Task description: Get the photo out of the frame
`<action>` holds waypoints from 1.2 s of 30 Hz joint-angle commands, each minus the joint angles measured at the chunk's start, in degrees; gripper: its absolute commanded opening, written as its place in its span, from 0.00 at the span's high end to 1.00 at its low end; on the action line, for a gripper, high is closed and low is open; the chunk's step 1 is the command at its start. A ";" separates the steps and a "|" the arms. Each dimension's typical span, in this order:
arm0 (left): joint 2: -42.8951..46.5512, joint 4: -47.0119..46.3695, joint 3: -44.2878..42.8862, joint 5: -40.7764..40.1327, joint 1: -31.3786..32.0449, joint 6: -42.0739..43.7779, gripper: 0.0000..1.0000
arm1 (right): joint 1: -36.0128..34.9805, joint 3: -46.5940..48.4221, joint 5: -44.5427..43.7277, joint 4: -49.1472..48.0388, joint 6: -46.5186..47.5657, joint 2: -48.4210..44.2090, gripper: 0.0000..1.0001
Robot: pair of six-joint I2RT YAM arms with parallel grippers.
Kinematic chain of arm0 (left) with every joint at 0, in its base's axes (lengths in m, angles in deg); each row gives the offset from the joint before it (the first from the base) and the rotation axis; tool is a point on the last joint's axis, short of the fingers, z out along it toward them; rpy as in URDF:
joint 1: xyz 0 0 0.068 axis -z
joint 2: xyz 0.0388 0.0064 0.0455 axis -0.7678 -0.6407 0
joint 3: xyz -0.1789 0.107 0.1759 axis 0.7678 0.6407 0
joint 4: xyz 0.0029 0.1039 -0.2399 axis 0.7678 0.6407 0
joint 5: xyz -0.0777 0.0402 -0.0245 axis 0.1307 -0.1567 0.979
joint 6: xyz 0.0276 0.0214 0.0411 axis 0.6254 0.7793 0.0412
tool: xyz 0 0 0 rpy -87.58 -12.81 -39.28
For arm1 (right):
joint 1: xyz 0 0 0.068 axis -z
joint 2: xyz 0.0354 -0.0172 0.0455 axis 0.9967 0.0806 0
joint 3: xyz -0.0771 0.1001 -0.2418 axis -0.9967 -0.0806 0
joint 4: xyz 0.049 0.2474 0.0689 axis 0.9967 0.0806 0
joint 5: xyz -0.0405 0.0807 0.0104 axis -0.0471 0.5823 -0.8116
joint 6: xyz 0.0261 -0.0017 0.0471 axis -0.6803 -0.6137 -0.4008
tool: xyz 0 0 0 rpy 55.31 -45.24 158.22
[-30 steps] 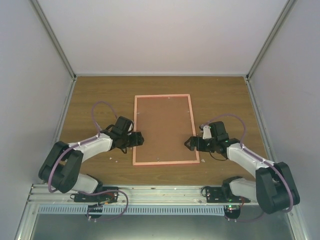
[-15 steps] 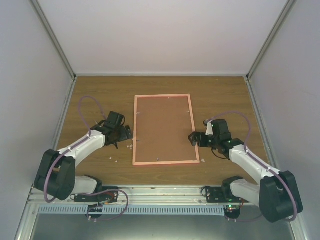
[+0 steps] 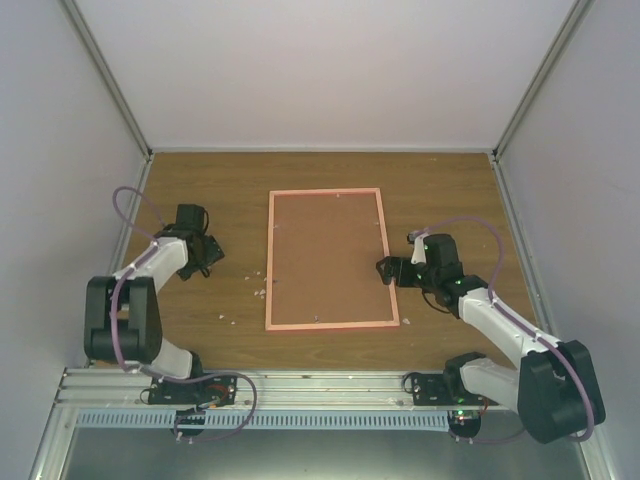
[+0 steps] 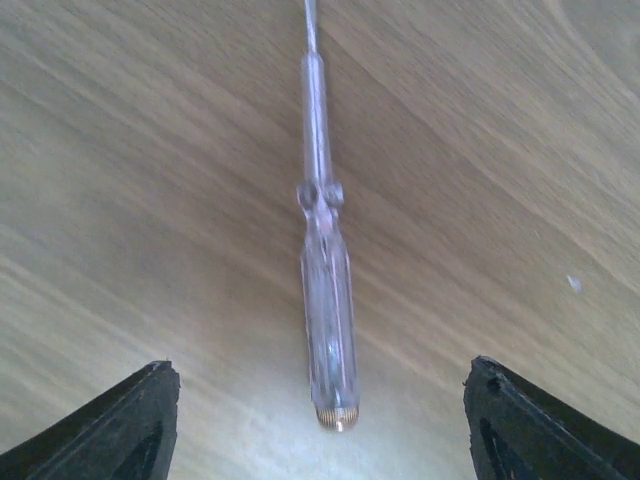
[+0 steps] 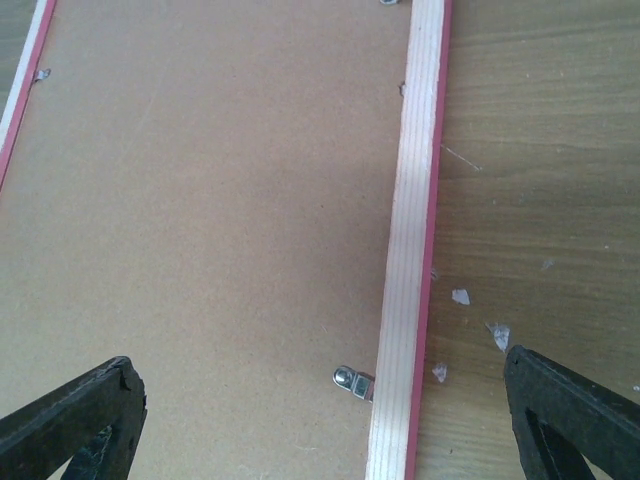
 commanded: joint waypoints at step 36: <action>-9.94 1.29 -11.94 2.59 7.91 6.59 1.00 | -0.94 3.26 2.52 -2.22 4.02 -3.24 0.02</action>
